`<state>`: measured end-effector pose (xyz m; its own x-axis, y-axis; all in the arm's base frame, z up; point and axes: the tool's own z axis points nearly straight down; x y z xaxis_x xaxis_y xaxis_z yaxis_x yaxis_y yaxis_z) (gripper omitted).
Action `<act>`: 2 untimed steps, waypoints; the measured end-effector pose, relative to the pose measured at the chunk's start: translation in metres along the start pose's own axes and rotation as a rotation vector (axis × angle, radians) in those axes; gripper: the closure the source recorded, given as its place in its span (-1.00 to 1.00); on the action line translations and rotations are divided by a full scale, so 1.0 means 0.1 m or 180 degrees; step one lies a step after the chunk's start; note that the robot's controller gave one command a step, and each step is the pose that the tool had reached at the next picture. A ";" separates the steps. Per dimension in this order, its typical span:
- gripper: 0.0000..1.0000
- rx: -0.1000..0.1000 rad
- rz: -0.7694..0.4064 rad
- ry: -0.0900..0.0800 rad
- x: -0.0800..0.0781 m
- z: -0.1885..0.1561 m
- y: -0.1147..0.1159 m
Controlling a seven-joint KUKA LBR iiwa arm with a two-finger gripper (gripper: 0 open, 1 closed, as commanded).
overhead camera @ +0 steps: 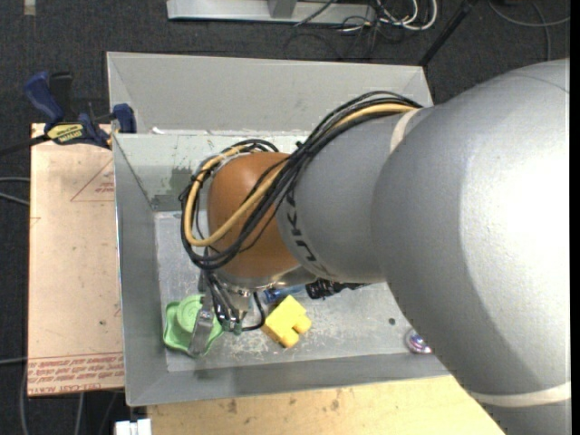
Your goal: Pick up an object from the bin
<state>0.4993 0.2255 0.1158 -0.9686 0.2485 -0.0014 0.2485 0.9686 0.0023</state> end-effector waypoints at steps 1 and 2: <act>-1.00 0.0006 0.0652 0.0008 0.17 0.46 0.02; -1.00 0.0001 0.0653 0.0008 0.16 0.46 0.02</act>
Offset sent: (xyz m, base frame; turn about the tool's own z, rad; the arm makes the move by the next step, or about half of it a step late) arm -0.0152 0.0052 -0.0458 0.2081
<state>0.4843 0.2315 0.0696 -0.8978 0.4405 0.0015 0.4405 0.8978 0.0019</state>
